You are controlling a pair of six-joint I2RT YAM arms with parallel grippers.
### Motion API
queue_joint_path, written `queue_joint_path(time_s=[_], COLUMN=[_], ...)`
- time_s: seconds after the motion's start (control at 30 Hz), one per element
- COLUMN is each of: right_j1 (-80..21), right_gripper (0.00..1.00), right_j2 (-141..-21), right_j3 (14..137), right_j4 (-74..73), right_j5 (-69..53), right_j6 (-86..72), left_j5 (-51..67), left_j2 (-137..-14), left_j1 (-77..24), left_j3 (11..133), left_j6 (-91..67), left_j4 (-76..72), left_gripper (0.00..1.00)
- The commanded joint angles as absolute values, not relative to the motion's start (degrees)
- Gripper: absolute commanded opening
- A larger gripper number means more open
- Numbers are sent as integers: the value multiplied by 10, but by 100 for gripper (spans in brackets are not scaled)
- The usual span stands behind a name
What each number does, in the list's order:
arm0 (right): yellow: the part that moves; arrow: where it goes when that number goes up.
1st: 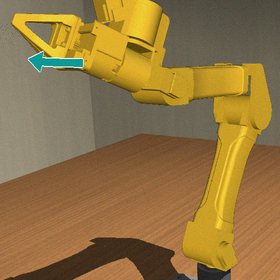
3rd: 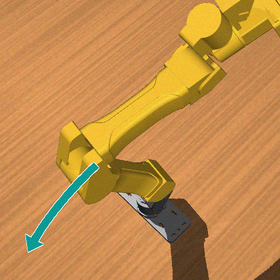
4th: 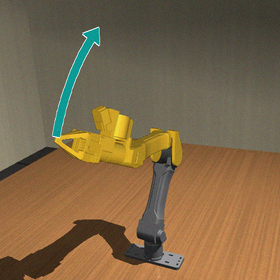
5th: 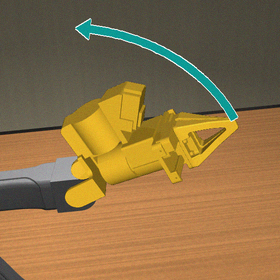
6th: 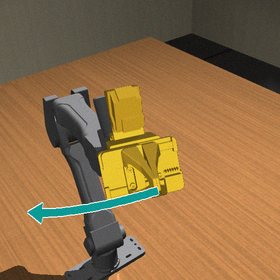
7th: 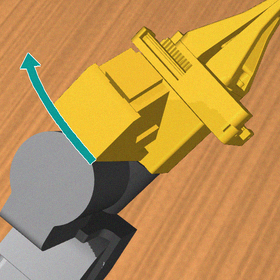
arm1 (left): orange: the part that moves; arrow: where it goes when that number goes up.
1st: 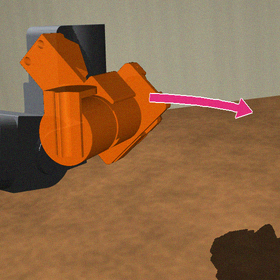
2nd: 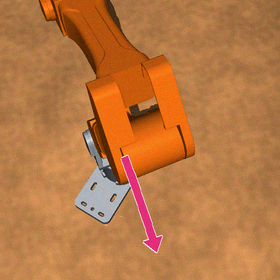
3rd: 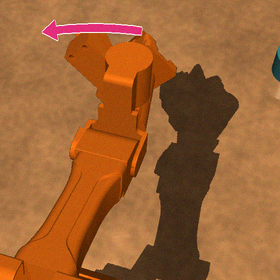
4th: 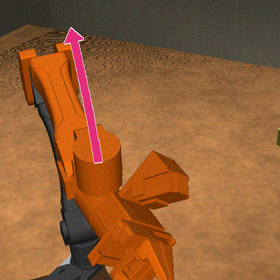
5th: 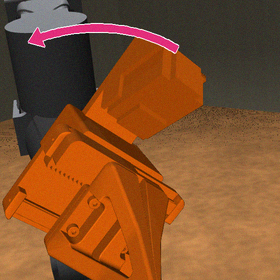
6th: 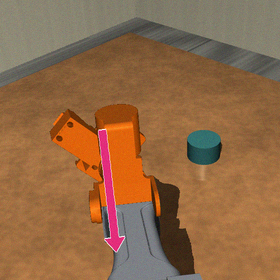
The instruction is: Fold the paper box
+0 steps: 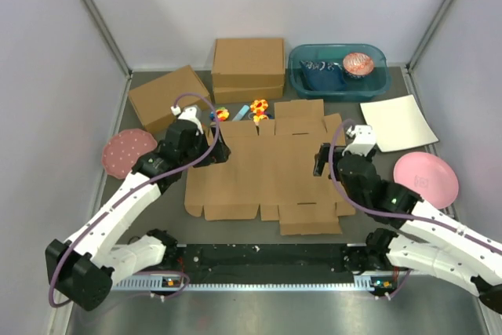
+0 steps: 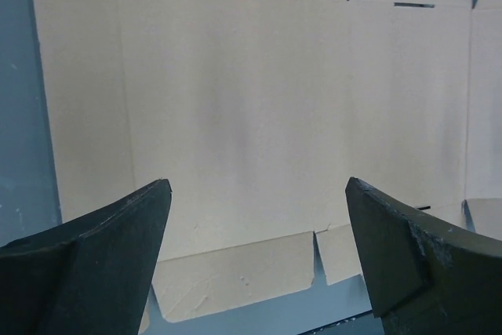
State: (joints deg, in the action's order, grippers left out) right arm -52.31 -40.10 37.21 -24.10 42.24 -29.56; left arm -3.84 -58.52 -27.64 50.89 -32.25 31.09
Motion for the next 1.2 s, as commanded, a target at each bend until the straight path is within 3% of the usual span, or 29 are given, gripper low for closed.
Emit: queue_joint_path(time_s=[0.0,0.03,0.1,0.13,0.17,0.27,0.63,0.9,1.17], right_j1=[-498,-432,-335,-219,-172,-72,-72,-73,-72], right_gripper=[99,99,99,99,99,99,99,99,96], right_j2=[-430,-433,-437,-436,-435,-439,-548,-637,-676], right_j3=[447,457,455,445,440,435,421,355,303], right_j4=[-275,-294,-304,-305,-304,-312,-295,-178,-55], right_j5=[427,404,256,199,99,61,176,117,-22], right_j6=[-298,-315,-334,-354,-364,-370,-336,-337,-334], left_j5=[-3,17,39,59,68,80,106,113,116], left_j2=[-567,-568,-570,-571,-574,-570,-560,-533,-513], left_j1=[-276,-276,-276,-276,-276,-276,-277,-277,-277], left_j3=[488,484,476,475,471,459,434,406,382], left_j6=[-325,-325,-326,-324,-323,-327,-337,-334,-334], left_j4=[266,260,254,252,251,247,225,230,234], left_gripper=[99,99,99,99,99,99,97,96,96])
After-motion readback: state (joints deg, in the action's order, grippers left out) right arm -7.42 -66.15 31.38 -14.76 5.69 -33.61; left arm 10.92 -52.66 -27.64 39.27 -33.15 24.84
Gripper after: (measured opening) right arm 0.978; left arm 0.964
